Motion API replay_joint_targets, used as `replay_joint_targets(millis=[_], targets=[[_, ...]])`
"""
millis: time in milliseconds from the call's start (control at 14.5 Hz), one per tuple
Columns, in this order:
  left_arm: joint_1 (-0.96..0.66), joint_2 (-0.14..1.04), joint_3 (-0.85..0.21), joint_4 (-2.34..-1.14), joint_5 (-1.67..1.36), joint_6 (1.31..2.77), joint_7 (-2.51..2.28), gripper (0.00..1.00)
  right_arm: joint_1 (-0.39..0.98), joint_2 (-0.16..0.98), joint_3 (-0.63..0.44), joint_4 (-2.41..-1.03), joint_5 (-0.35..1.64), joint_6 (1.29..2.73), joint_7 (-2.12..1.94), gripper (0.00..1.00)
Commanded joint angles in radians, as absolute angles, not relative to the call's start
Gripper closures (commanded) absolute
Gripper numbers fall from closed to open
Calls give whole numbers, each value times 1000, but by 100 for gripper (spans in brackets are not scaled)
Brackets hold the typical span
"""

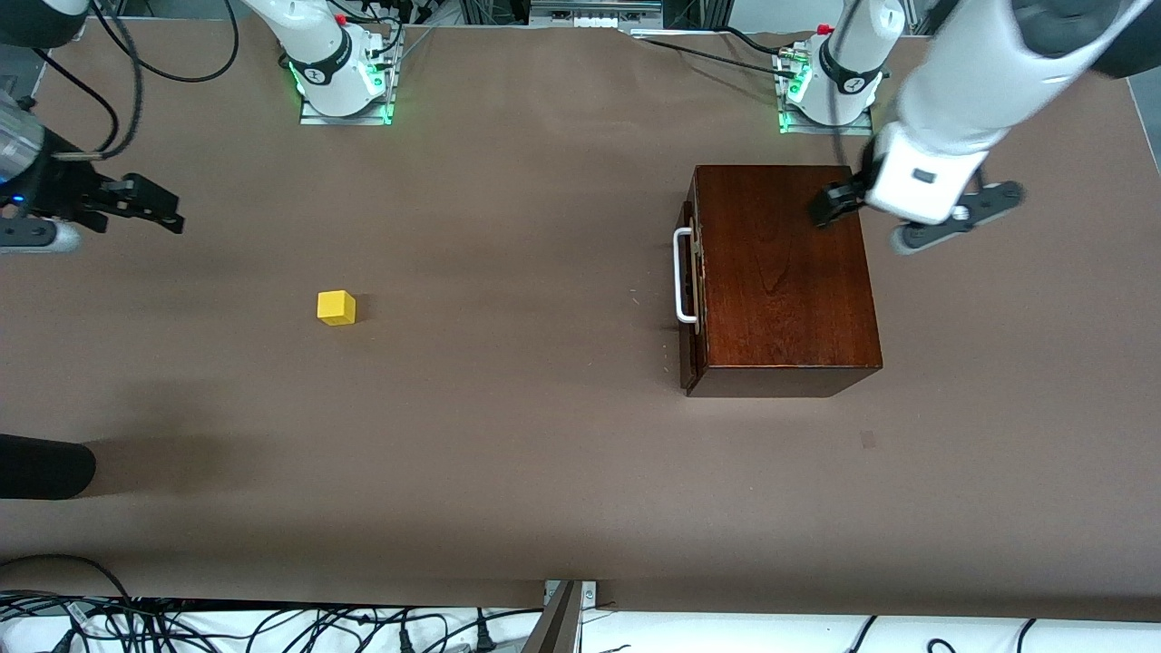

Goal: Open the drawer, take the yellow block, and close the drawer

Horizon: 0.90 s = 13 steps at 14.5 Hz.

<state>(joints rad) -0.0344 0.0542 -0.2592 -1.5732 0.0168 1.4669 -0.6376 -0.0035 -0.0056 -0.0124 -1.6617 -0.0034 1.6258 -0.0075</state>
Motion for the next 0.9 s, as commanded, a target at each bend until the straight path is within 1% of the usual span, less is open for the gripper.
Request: replay_joint_targets(millis=[0, 138, 276, 413, 551, 689, 827], targets=[[-15, -14, -155, -1634, -9, 1470, -375, 0, -3, 5, -15, -1603, -15, 1601, -31, 0], [-18, -26, -88, -1640, -9, 1468, -235, 0, -5, 6, -15, -1601, -18, 1595, -66, 0], [-20, -35, -58, -1651, -8, 1482, -157, 0, -9, 6, -31, -1601, 8, 1577, -69, 0], [-21, -44, -52, -1669, -6, 1512, -130, 0, -6, -3, -28, -1600, 29, 1559, -34, 0], [-22, -48, -55, -1661, -6, 1513, -129, 0, -6, -2, -26, -1601, 17, 1549, -21, 0], [-20, -46, -63, -1661, -6, 1514, -130, 0, -6, -3, -26, -1601, 17, 1520, -102, 0], [-20, -45, -64, -1660, -8, 1517, -130, 0, -6, -5, -26, -1603, 26, 1513, -65, 0]])
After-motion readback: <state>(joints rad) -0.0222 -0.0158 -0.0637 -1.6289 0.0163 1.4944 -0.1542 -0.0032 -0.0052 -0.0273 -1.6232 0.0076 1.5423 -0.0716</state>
